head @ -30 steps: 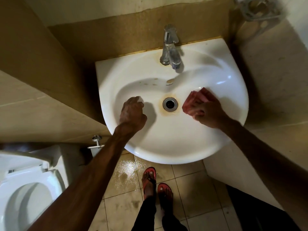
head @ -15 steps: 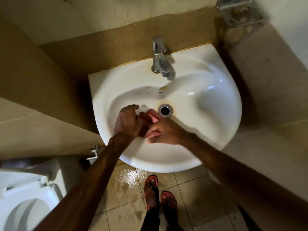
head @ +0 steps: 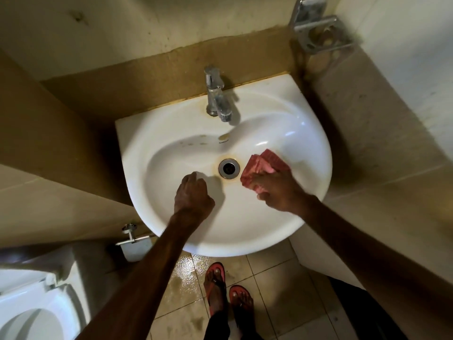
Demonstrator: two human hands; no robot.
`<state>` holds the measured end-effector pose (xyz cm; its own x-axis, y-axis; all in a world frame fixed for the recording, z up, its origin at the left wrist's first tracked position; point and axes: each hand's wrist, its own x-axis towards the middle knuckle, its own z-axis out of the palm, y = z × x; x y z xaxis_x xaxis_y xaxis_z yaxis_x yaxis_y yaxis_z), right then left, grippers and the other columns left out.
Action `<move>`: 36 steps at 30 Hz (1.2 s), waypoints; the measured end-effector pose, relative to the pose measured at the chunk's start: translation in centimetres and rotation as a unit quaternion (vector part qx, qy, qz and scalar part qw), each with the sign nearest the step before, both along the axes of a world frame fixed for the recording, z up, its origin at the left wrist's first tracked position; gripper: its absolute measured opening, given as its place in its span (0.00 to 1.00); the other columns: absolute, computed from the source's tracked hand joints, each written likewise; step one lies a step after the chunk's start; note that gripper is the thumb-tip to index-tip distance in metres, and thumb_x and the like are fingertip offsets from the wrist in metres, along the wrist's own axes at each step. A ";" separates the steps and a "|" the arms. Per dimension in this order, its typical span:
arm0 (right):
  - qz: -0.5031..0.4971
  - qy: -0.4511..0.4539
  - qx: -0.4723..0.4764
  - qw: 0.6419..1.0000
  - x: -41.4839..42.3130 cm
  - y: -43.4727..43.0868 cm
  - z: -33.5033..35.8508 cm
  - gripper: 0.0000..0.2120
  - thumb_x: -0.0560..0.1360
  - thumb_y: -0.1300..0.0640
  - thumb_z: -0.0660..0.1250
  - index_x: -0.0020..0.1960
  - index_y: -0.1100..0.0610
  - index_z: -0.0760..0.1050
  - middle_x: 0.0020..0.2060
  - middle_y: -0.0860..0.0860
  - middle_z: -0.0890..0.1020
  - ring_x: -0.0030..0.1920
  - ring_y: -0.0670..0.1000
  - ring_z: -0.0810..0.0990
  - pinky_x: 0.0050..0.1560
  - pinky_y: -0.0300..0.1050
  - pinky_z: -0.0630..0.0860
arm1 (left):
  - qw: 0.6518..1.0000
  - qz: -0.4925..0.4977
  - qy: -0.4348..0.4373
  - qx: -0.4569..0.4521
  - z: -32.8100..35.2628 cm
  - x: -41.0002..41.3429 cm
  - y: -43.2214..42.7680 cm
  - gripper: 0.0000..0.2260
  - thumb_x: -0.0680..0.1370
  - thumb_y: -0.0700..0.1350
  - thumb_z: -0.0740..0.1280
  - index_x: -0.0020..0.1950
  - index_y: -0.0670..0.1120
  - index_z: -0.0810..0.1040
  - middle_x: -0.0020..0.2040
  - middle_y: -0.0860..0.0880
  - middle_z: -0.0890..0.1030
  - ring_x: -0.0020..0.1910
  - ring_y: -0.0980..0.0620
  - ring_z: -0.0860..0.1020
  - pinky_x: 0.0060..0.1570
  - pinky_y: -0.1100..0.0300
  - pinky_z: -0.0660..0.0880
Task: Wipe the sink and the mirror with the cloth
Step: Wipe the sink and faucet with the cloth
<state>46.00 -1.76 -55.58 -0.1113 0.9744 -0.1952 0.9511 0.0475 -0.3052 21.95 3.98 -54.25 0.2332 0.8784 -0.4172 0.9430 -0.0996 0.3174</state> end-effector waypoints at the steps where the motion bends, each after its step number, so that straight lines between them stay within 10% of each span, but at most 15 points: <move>1: 0.008 0.002 -0.004 1.000 -0.6 -0.5 0.2 0.17 0.73 0.51 0.73 0.62 0.42 0.83 0.64 0.43 0.81 0.72 0.58 0.72 0.74 0.46 0.66 | 1.000 -0.002 0.001 -0.004 0.1 0.1 -0.1 0.16 0.74 0.38 0.62 0.60 0.38 0.78 0.70 0.44 0.73 0.72 0.44 0.69 0.68 0.53 0.70; 7: 0.005 0.029 -0.144 0.989 -2.9 -1.6 1.9 0.20 0.78 0.49 0.71 0.69 0.41 0.77 0.71 0.45 0.78 0.76 0.52 0.69 0.79 0.50 0.60 | 1.000 -0.021 0.008 -0.020 0.7 0.9 -1.1 0.18 0.76 0.38 0.62 0.66 0.38 0.75 0.70 0.43 0.72 0.72 0.44 0.69 0.69 0.52 0.71; 12: 0.021 0.145 -0.192 0.970 -4.7 -1.8 2.5 0.17 0.79 0.63 0.68 0.65 0.51 0.83 0.61 0.46 0.84 0.60 0.47 0.79 0.68 0.48 0.74 | 0.999 -0.045 0.001 -0.030 0.5 0.8 -1.9 0.13 0.79 0.41 0.61 0.60 0.35 0.76 0.66 0.41 0.76 0.68 0.43 0.73 0.66 0.55 0.70; 20: -0.001 0.150 -0.155 0.976 -7.0 -2.9 3.8 0.16 0.79 0.58 0.68 0.63 0.45 0.84 0.68 0.49 0.79 0.67 0.50 0.64 0.56 0.39 0.55 | 0.995 -0.097 0.000 -0.036 1.6 -2.0 -3.3 0.17 0.80 0.44 0.63 0.67 0.39 0.76 0.67 0.43 0.77 0.68 0.48 0.75 0.66 0.57 0.71; 36: -0.103 0.317 -0.236 0.913 -8.8 -4.7 8.3 0.14 0.78 0.58 0.73 0.63 0.54 0.84 0.58 0.52 0.87 0.61 0.54 0.85 0.66 0.53 0.80 | 0.991 -0.091 -0.049 -0.081 7.8 -3.6 -7.9 0.14 0.79 0.39 0.64 0.60 0.32 0.78 0.59 0.35 0.82 0.60 0.39 0.80 0.59 0.51 0.71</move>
